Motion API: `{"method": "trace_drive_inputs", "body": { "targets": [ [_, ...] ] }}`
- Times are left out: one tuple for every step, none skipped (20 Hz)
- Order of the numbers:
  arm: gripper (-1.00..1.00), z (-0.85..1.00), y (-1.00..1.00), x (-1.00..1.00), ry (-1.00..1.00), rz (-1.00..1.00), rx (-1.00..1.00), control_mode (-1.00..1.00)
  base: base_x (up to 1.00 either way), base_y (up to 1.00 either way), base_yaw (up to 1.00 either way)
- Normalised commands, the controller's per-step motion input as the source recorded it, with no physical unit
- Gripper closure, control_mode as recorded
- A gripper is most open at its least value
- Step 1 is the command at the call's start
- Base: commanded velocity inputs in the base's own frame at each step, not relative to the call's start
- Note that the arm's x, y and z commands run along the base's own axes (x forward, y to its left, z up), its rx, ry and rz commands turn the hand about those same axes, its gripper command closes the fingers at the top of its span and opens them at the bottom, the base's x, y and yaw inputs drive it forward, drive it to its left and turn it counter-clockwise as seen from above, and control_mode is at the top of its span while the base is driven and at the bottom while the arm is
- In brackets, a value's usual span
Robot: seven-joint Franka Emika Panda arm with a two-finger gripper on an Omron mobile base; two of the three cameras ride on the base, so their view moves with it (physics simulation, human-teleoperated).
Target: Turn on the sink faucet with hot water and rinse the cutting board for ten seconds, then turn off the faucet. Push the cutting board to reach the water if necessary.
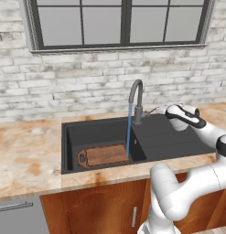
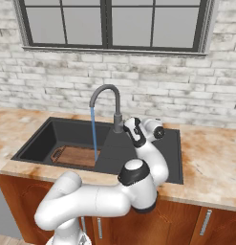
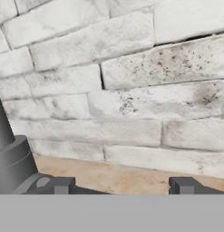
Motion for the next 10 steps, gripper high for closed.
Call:
{"method": "trace_drive_inputs", "body": {
  "targets": [
    [-1.00, 0.00, 0.45, 0.00, 0.00, 0.03, 0.00, -1.00, 0.00, 0.00, 0.00],
    [-1.00, 0.00, 0.46, 0.00, 0.00, 0.03, 0.00, -1.00, 0.00, 0.00, 0.00],
    [-1.00, 0.00, 0.49, 0.00, 0.00, 0.03, 0.00, -1.00, 0.00, 0.00, 0.00],
    [-1.00, 0.00, 0.51, 0.00, 0.00, 0.02, -0.01, -1.00, 0.00, 0.00, 0.00],
    [-1.00, 0.00, 0.55, 0.00, 0.00, 0.02, -0.01, -1.00, 0.00, 0.00, 0.00],
    [-1.00, 0.00, 0.59, 0.00, 0.00, 0.00, -0.02, -1.00, 0.00, 0.00, 0.00],
    [-1.00, 0.00, 0.59, 0.00, 0.00, 0.00, -0.02, -1.00, 0.00, 0.00, 0.00],
    [-1.00, 0.00, 0.54, 0.00, 0.00, 0.00, -0.01, -1.00, 0.00, 0.00, 0.00],
    [-1.00, 0.00, 0.50, 0.00, 0.00, 0.00, -0.01, -1.00, 0.00, 0.00, 0.00],
    [-1.00, 0.00, 0.51, 0.00, 0.00, 0.00, -0.01, -1.00, 0.00, 0.00, 0.00]
  ]
}}
